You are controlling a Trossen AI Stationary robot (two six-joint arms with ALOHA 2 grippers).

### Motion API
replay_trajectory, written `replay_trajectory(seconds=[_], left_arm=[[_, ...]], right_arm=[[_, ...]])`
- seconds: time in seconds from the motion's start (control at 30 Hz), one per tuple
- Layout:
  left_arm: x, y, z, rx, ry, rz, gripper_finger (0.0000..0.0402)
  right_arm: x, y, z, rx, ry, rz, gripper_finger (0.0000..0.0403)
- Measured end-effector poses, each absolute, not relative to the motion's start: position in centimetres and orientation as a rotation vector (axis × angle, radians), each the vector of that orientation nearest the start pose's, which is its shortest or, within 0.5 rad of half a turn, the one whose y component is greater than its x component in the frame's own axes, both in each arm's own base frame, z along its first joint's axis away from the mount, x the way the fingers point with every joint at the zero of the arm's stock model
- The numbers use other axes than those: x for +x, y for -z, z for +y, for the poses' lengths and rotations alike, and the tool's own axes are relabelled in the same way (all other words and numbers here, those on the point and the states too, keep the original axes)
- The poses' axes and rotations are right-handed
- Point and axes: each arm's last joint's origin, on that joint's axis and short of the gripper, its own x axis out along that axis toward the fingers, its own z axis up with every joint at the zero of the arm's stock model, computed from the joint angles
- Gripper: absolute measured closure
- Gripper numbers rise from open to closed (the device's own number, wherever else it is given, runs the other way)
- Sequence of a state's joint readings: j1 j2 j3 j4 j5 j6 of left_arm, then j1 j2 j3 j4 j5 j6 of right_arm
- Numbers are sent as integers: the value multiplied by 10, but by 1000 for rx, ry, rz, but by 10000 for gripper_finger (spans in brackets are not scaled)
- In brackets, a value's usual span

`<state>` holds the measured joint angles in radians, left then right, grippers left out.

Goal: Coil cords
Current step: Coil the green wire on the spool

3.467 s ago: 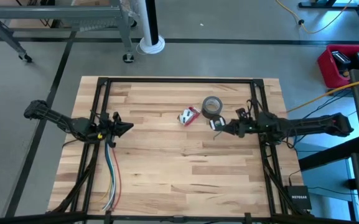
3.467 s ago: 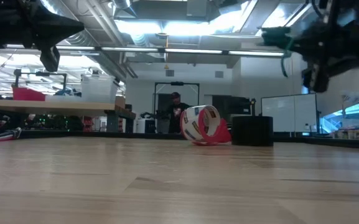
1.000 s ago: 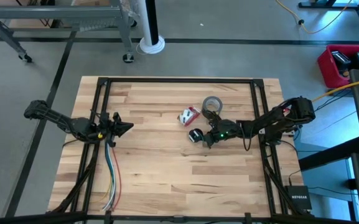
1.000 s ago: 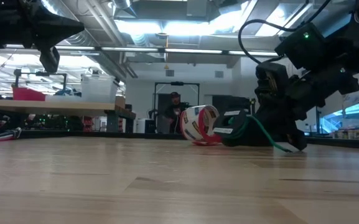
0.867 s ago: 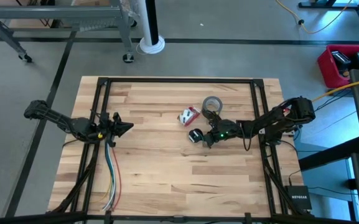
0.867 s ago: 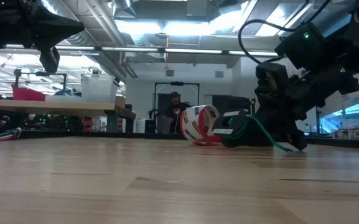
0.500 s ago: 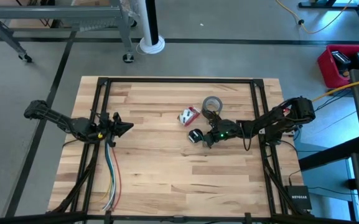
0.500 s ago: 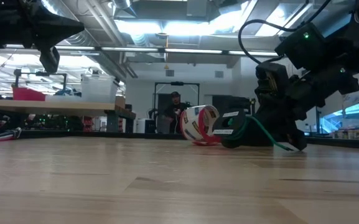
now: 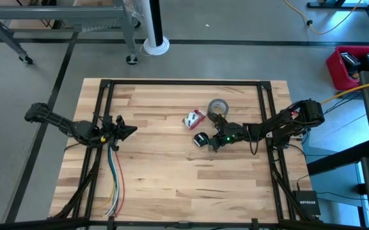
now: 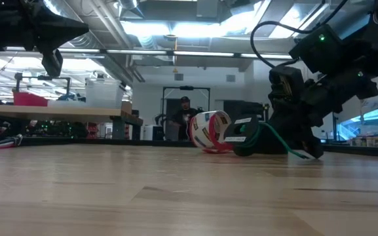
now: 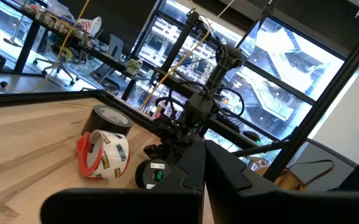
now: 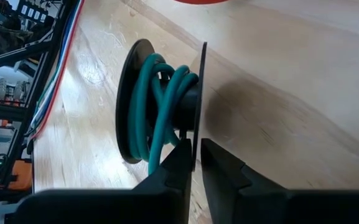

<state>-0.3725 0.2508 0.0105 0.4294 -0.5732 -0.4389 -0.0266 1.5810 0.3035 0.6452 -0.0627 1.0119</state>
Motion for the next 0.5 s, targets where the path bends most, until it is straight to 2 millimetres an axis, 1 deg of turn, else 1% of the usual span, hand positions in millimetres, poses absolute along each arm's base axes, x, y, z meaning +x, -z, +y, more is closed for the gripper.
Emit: replay_trajectory(seconds=[0.1,0.17,0.5], left_arm=[[105,-186,-24,-523,-160,-210,402],[105,-186,-24,-522,-160,-210,402],[105,-186,-24,-523,-160,-210,402]], right_arm=[[228,-93,-4,1004,293,603,354],[228,-92,-4,1003,296,609,340],[228,-92,-4,1003,298,610,241]])
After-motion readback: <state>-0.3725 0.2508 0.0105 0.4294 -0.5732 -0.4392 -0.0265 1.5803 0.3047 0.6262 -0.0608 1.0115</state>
